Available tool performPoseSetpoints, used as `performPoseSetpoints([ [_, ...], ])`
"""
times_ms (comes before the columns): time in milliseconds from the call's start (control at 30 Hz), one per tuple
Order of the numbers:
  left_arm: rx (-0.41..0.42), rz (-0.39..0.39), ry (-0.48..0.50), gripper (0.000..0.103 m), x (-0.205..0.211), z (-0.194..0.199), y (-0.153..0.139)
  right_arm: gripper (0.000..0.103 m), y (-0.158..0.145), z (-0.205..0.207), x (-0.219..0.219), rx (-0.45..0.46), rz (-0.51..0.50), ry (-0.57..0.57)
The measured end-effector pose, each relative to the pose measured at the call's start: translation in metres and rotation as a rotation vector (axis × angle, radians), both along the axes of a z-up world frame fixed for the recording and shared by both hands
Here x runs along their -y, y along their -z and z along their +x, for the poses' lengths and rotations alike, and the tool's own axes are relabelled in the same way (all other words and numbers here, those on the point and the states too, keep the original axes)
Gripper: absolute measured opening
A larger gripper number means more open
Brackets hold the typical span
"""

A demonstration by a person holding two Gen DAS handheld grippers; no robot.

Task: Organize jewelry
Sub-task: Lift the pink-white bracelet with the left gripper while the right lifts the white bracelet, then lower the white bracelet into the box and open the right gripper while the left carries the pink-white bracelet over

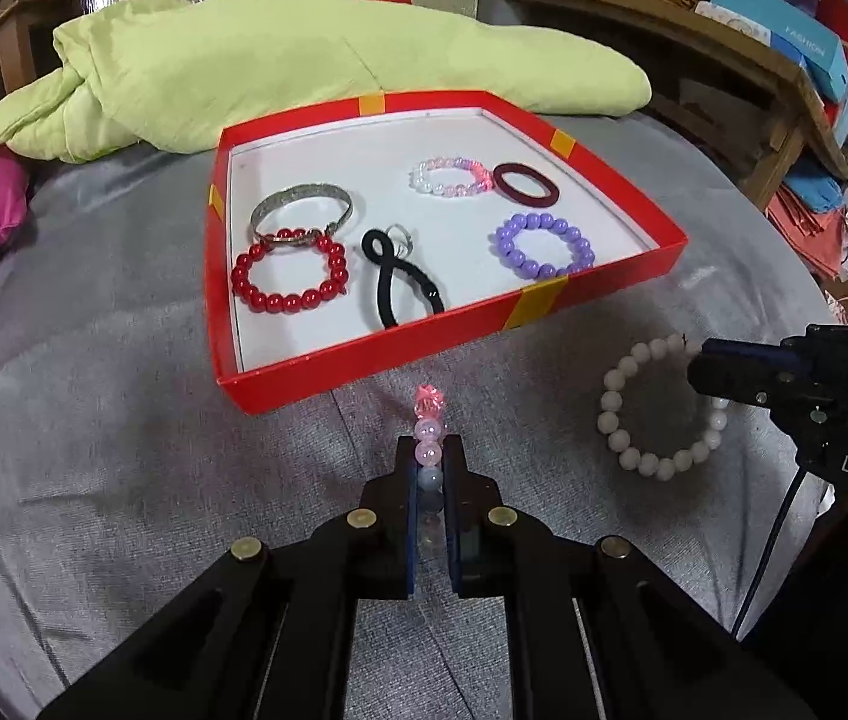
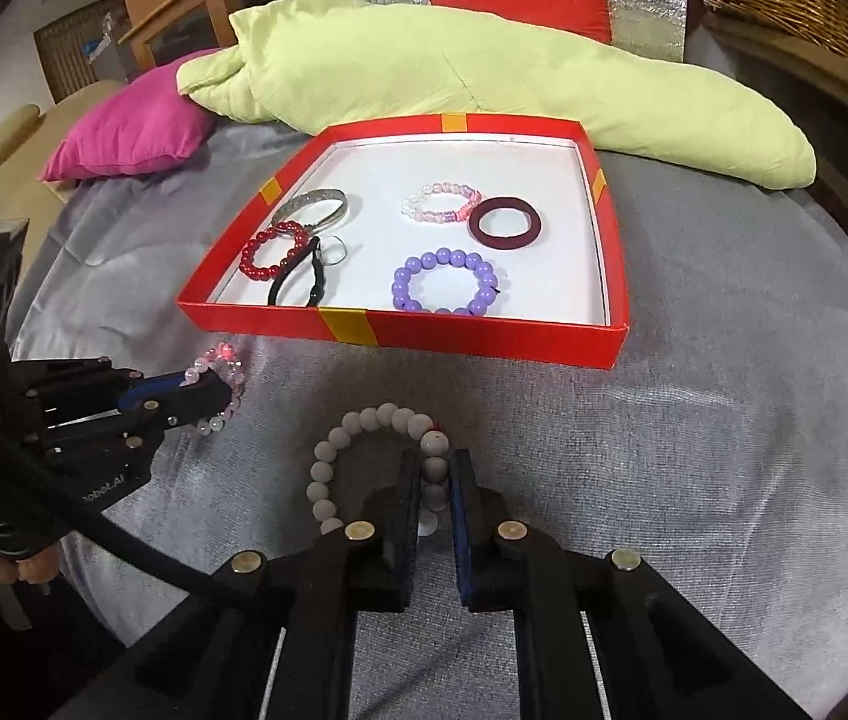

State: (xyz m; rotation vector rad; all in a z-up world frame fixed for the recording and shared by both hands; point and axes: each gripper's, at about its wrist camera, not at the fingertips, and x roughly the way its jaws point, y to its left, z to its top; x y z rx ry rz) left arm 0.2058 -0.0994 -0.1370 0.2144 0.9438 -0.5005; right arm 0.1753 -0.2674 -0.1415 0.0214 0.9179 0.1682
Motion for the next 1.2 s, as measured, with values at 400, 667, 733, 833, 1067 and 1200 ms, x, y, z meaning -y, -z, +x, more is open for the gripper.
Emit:
performPoseSetpoints([
  [400,0.076,-0.072,0.006,0.008,-0.003,-0.007,-0.024,0.01,-0.017,-0.007,0.004,0.069,0.097,-0.019],
  [667,0.11,-0.102,-0.006,0.008,-0.004,-0.011,-0.039,0.01,-0.032,-0.014,0.005,0.137,0.166,-0.044],
  [733,0.124,-0.1,-0.014,0.008,-0.002,-0.011,-0.042,0.01,-0.036,-0.016,0.005,0.155,0.178,-0.049],
  [833,0.135,-0.108,-0.012,0.008,0.0,-0.011,-0.047,0.01,-0.042,-0.019,0.004,0.182,0.198,-0.053],
  [1067,0.142,-0.098,-0.041,0.008,0.005,-0.007,-0.051,0.01,-0.05,-0.022,0.007,0.222,0.238,-0.027],
  [1200,0.15,-0.09,-0.058,0.008,0.007,-0.005,-0.054,0.011,-0.052,-0.022,0.009,0.232,0.26,-0.01],
])
